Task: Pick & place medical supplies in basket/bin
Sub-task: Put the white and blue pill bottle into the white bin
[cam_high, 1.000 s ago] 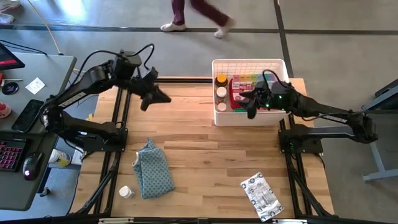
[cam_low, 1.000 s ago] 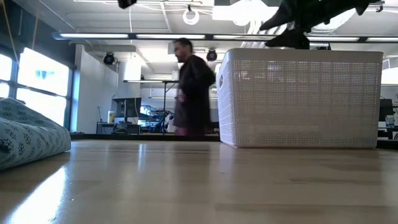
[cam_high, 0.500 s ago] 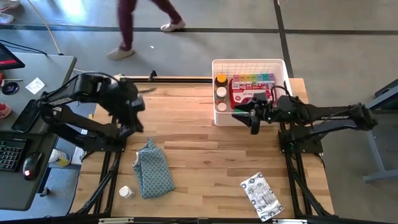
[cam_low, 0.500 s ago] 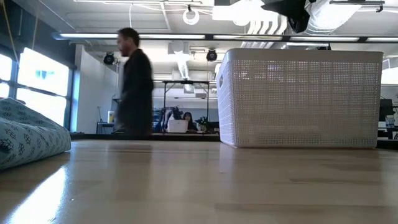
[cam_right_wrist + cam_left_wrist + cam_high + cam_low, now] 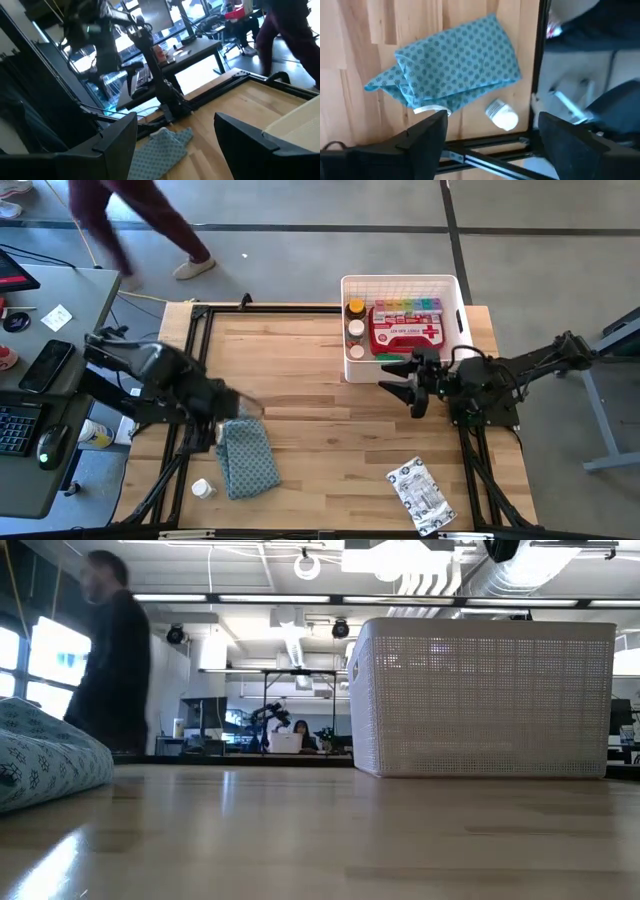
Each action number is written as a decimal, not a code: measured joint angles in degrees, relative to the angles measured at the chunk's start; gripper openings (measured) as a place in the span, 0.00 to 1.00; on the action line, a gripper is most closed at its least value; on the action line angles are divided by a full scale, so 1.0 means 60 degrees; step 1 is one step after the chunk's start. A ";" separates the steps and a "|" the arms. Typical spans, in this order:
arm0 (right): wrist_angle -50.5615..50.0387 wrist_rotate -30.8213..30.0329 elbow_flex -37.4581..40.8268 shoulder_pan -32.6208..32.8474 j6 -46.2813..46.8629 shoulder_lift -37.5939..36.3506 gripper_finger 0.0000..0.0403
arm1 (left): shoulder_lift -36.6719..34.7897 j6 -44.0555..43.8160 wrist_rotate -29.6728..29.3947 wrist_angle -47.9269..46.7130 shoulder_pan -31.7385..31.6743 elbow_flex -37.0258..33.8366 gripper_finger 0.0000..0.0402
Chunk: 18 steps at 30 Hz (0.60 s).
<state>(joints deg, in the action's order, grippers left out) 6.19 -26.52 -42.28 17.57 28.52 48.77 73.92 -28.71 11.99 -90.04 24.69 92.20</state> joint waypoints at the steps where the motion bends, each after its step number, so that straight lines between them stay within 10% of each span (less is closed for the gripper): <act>1: 0.0086 -0.0177 0.0000 0.0173 0.0002 0.0000 0.63 | 0.0114 -0.0003 -0.0139 0.0014 0.0280 0.0000 0.87; 18: -0.1355 -0.1028 -0.2837 0.1226 -0.1621 0.1709 0.63 | 0.0512 -0.6761 0.0261 0.0629 0.3020 -0.1979 0.79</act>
<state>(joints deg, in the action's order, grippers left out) -1.94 -32.69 -59.30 24.93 18.79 59.03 77.00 -69.28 13.55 -86.27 42.81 80.33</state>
